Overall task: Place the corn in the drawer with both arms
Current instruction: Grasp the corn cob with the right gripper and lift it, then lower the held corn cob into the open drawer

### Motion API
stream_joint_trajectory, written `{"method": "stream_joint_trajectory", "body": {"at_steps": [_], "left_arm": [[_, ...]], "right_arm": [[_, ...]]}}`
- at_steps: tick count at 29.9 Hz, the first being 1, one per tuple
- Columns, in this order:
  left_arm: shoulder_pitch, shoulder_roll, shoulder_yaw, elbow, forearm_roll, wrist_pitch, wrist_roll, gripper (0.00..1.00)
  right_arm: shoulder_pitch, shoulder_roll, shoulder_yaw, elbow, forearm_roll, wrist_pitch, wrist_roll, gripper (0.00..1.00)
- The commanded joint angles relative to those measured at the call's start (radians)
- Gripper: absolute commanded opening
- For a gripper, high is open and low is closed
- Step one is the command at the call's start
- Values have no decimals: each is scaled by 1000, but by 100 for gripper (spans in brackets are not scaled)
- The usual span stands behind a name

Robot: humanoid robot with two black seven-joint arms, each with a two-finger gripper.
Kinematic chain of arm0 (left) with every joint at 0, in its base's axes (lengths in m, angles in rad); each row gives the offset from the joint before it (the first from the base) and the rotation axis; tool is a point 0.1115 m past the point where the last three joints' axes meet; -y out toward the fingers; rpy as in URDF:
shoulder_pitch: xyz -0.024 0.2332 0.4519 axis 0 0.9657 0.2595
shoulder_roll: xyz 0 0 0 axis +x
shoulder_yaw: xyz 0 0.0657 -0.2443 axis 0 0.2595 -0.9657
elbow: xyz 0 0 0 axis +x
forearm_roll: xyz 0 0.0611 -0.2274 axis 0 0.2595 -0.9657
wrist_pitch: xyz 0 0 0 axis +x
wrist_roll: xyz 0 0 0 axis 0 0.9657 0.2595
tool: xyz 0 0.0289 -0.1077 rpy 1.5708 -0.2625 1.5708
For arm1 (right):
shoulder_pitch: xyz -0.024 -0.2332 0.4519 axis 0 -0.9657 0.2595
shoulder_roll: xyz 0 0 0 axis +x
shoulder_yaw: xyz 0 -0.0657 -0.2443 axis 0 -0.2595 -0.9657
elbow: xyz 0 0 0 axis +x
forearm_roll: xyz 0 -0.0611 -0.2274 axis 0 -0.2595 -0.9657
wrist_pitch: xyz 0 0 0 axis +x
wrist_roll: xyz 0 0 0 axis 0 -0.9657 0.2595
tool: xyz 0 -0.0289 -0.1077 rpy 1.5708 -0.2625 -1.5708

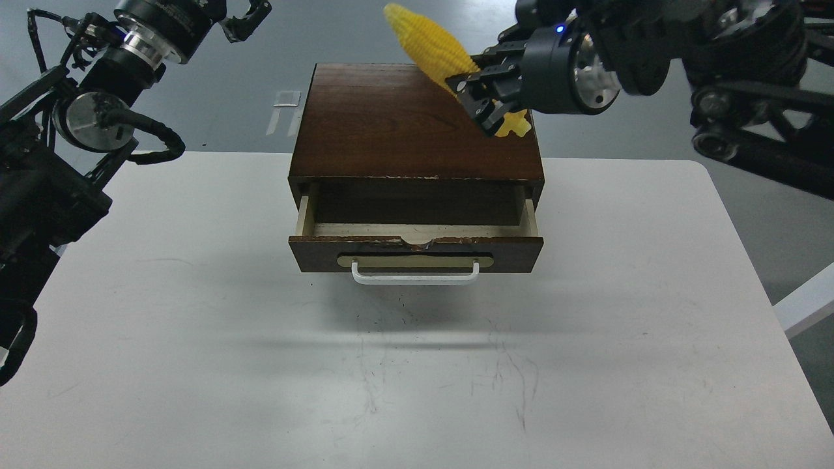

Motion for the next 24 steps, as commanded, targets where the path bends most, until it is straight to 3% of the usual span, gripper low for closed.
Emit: {"method": "stream_joint_trajectory", "body": {"at_steps": [1, 9, 24], "left_arm": [[0, 4, 0, -2, 0, 0, 0, 98], [3, 15, 0, -3, 0, 0, 0, 98], [8, 10, 41, -5, 0, 0, -5, 98]], "right_arm": [[36, 56, -79, 12, -95, 0, 25, 1], [7, 78, -165, 55, -347, 0, 94, 0], [-95, 73, -203, 56, -351, 0, 99, 3]]}}
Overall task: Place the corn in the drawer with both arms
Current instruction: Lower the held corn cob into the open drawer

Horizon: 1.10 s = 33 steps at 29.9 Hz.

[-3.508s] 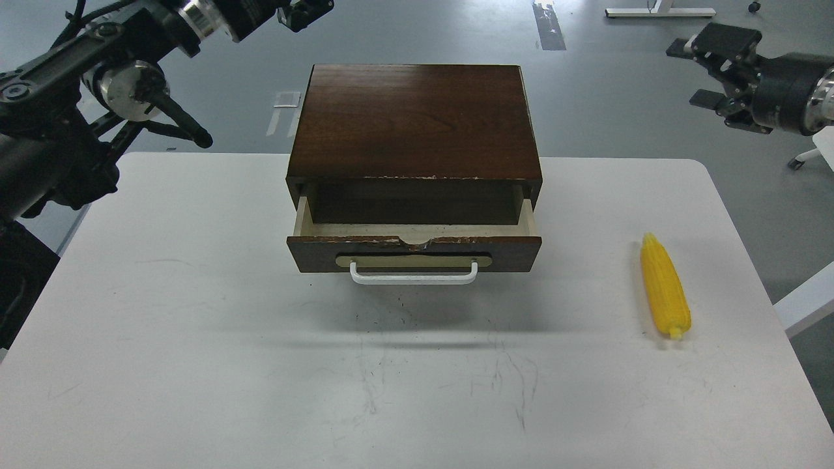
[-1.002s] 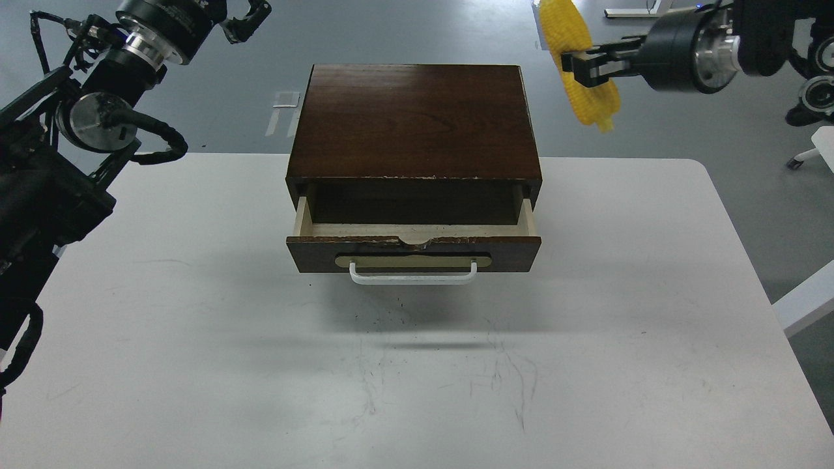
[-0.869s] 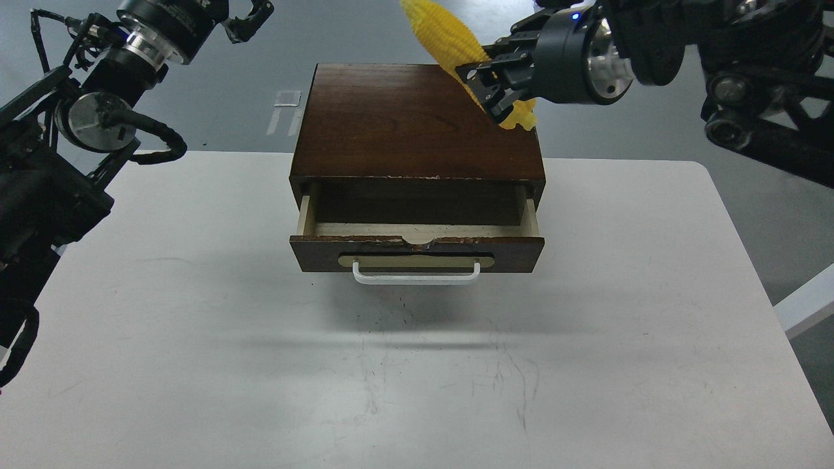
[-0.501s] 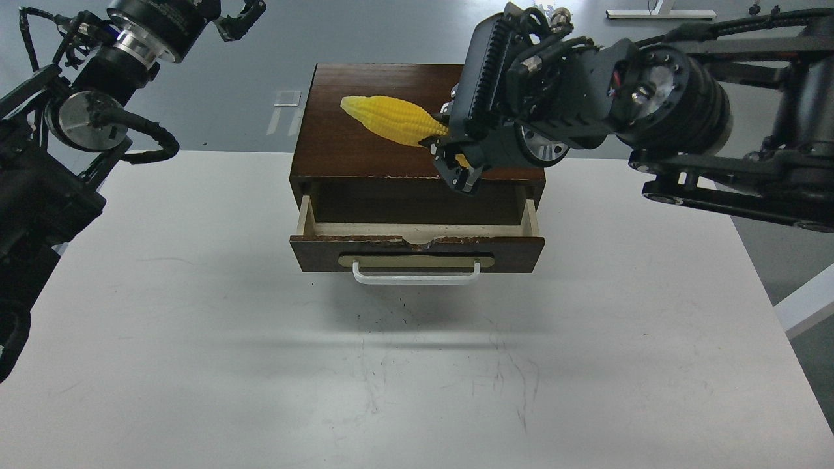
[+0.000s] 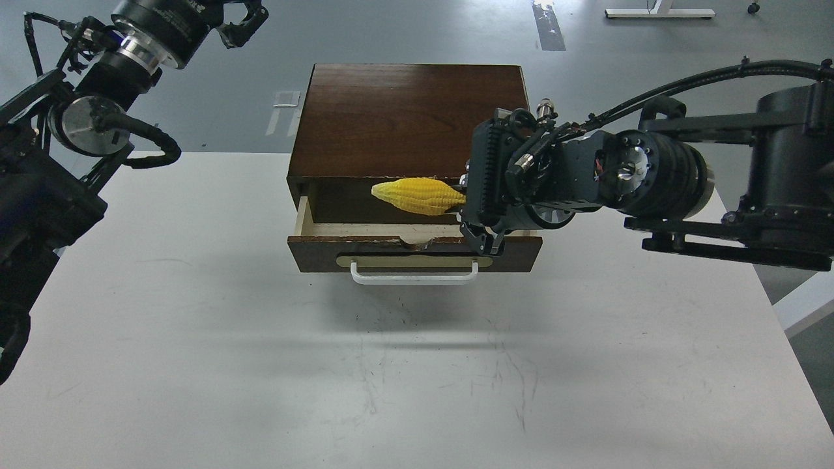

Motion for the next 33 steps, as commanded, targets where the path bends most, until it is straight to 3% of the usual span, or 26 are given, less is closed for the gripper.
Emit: {"method": "stream_joint_trajectory", "body": {"at_steps": [1, 5, 11, 16, 33], "left_arm": [[2, 0, 10, -1, 0, 0, -2, 98], [11, 1, 9, -26, 0, 0, -4, 98], [11, 3, 9, -26, 0, 0, -4, 98], [11, 8, 9, -26, 0, 0, -4, 98], [14, 5, 9, -37, 0, 0, -12, 98]], "right_arm": [[-15, -6, 1, 0, -2, 0, 0, 3], [-10, -7, 1, 1, -2, 0, 0, 14], [-6, -1, 2, 1, -1, 0, 0, 16], [-3, 2, 5, 1, 1, 0, 0, 40], [-10, -12, 8, -2, 9, 0, 0, 46]]}}
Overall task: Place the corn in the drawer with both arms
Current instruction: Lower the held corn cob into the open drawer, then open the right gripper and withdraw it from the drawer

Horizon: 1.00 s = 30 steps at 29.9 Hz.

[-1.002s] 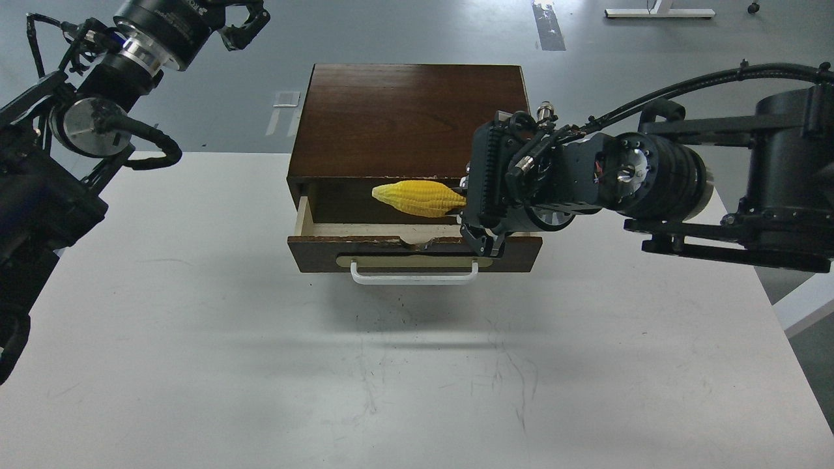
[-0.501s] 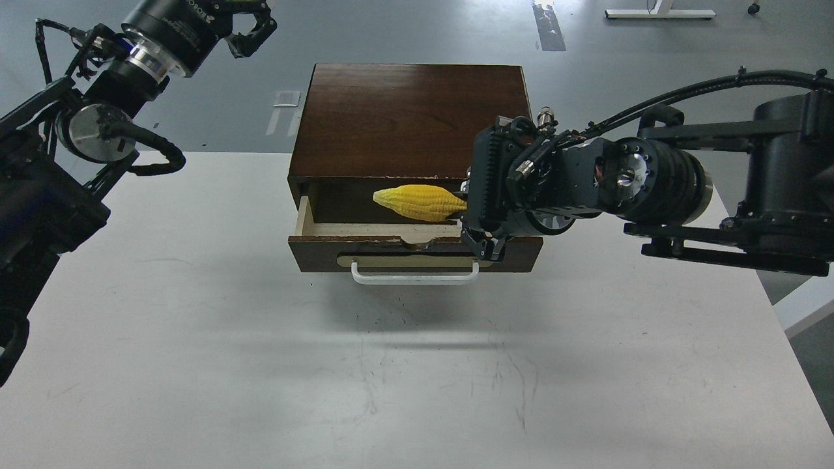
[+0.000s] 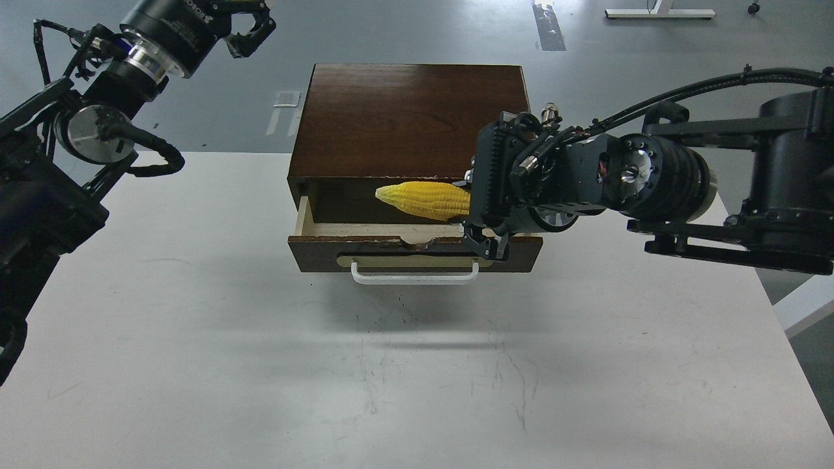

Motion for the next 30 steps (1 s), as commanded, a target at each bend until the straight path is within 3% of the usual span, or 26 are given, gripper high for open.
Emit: {"method": "stream_joint_trajectory", "body": {"at_steps": [1, 9, 24, 28, 30], "left_arm": [[-1, -3, 0, 1, 0, 0, -1, 98], [-1, 0, 0, 0, 0, 0, -1, 98], [-3, 2, 0, 0, 0, 0, 3, 98], [-3, 3, 0, 0, 0, 0, 3, 98], [-3, 3, 0, 0, 0, 0, 5, 98]], "right_arm": [[-3, 0, 1, -2, 3, 0, 1, 46], [-4, -1, 11, -2, 6, 0, 1, 52], [-4, -7, 47, -5, 50, 0, 1, 73], [-6, -18, 138, -6, 162, 0, 0, 95], [-6, -29, 199, -10, 278, 0, -3, 97]]}}
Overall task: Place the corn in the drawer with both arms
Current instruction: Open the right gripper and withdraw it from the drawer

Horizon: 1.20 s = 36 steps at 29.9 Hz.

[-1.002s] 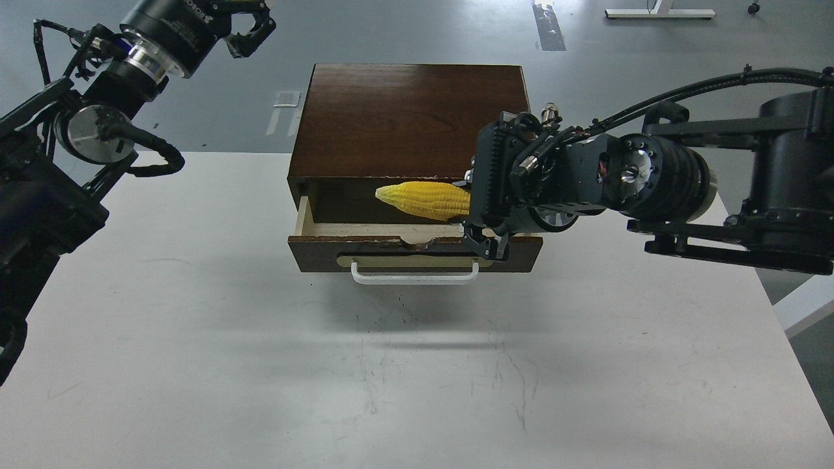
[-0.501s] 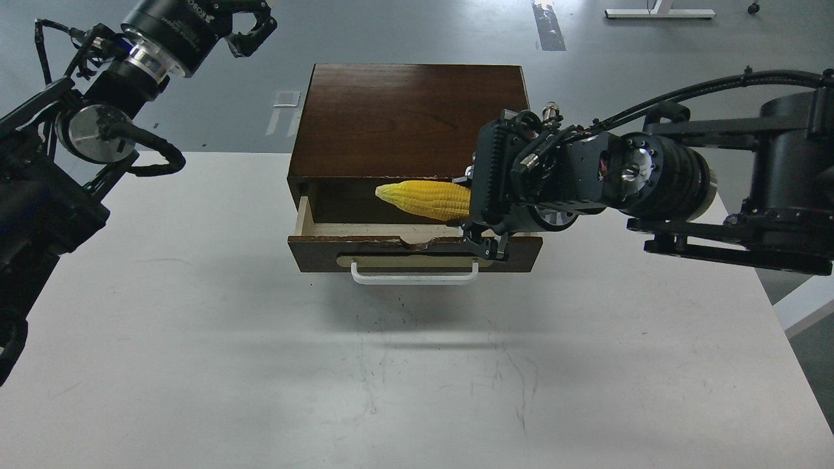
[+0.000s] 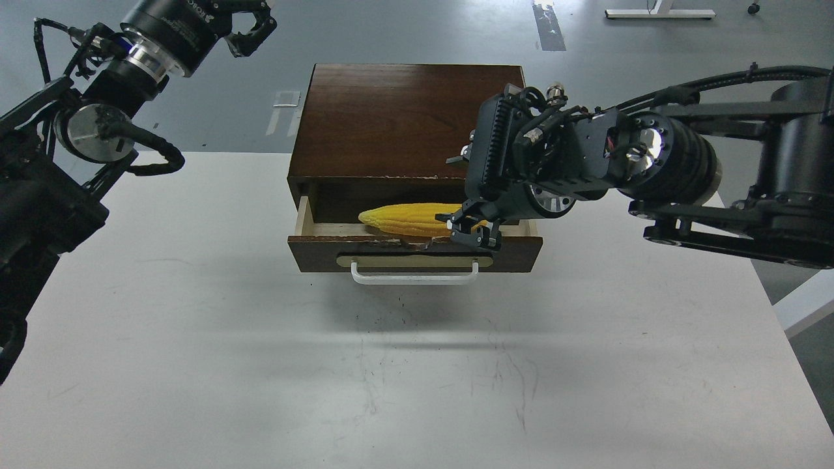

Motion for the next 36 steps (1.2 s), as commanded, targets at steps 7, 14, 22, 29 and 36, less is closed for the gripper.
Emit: {"method": "stream_joint_trajectory", "body": {"at_steps": [7, 14, 22, 29, 36], "left_arm": [[-11, 0, -1, 5, -2, 0, 5, 98], [-17, -14, -17, 23, -6, 0, -8, 98], [-12, -25, -18, 101, -12, 0, -6, 98], [9, -33, -44, 109, -18, 0, 0, 98], [41, -36, -98, 129, -18, 0, 3, 98]], "right_arm": [[-2, -121, 278, -67, 548, 0, -8, 100], [-25, -178, 324, -214, 1002, 0, -7, 100], [-94, -272, 390, -332, 1554, 0, -2, 100], [-184, -272, 419, -530, 1958, 0, 16, 100], [-325, -261, 422, -730, 2411, 0, 29, 100]]}}
